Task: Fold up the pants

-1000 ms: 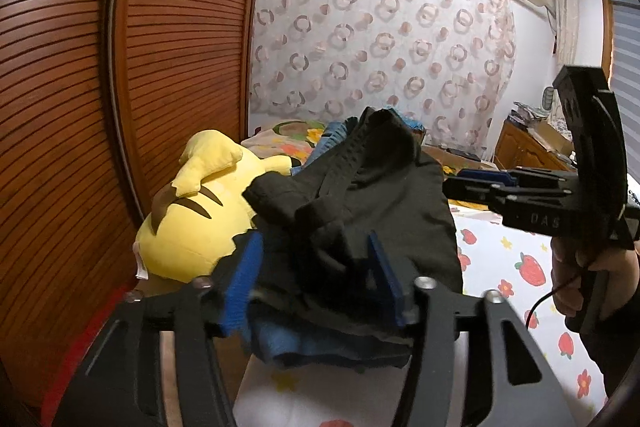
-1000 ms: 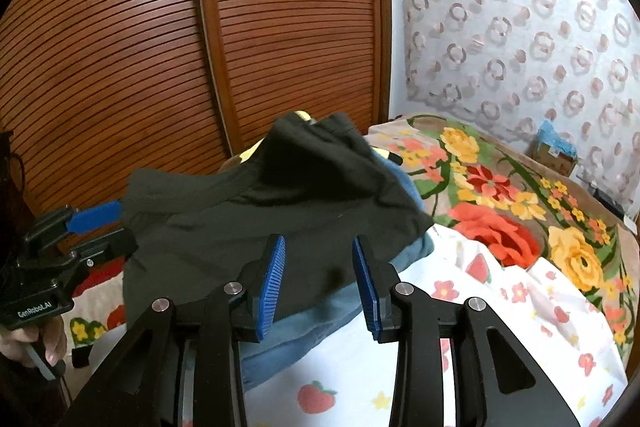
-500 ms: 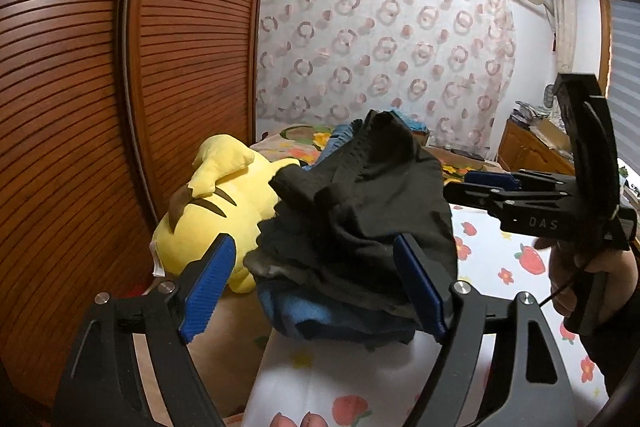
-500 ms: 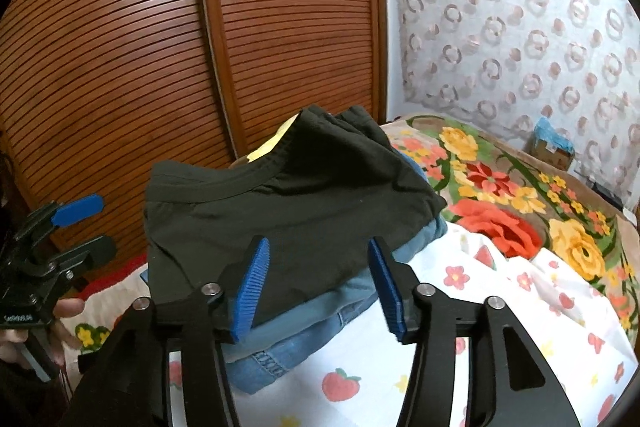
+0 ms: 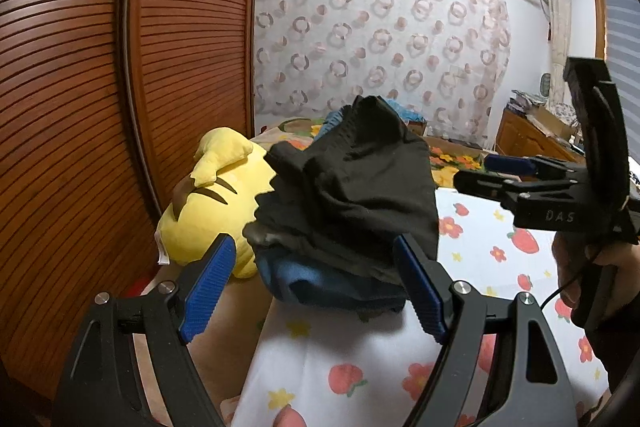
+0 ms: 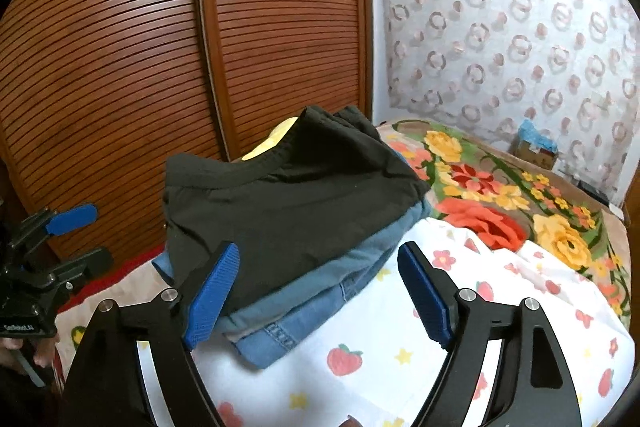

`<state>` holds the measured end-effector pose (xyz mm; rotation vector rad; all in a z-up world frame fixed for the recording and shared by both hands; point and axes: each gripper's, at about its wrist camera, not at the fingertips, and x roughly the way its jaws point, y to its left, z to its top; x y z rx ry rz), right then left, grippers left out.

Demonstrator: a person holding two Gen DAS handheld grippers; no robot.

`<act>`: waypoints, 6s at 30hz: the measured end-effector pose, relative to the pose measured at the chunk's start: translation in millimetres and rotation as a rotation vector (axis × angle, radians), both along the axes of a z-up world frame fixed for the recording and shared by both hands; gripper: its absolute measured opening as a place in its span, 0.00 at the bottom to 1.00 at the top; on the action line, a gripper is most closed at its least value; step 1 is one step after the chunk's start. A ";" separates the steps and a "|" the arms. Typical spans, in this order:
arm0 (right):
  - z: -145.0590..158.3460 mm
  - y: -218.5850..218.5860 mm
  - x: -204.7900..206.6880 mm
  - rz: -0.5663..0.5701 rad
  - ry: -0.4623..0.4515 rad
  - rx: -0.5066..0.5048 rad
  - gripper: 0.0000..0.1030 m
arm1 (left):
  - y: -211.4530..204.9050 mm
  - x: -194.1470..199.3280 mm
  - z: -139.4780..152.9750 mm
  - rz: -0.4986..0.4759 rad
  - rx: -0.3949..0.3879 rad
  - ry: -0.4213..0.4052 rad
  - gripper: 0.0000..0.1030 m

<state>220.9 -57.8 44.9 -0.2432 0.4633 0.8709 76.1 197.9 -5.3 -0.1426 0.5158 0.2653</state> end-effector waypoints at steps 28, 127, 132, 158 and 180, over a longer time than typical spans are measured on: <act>2.0 -71.1 -112.0 -0.143 -0.021 0.066 0.81 | -58.0 -29.1 4.1 -0.089 0.012 0.003 0.79; 18.8 -121.0 -286.6 -0.600 -0.152 0.183 0.81 | -181.5 -67.2 67.2 -0.363 0.042 -0.097 0.79; 18.9 -120.7 -286.8 -0.601 -0.153 0.184 0.81 | -181.2 -66.9 67.2 -0.362 0.043 -0.096 0.79; 18.6 -121.6 -286.9 -0.599 -0.154 0.181 0.81 | -180.1 -67.8 66.9 -0.362 0.042 -0.095 0.79; 17.2 -123.4 -285.5 -0.599 -0.153 0.183 0.81 | -180.0 -67.5 66.6 -0.361 0.042 -0.095 0.79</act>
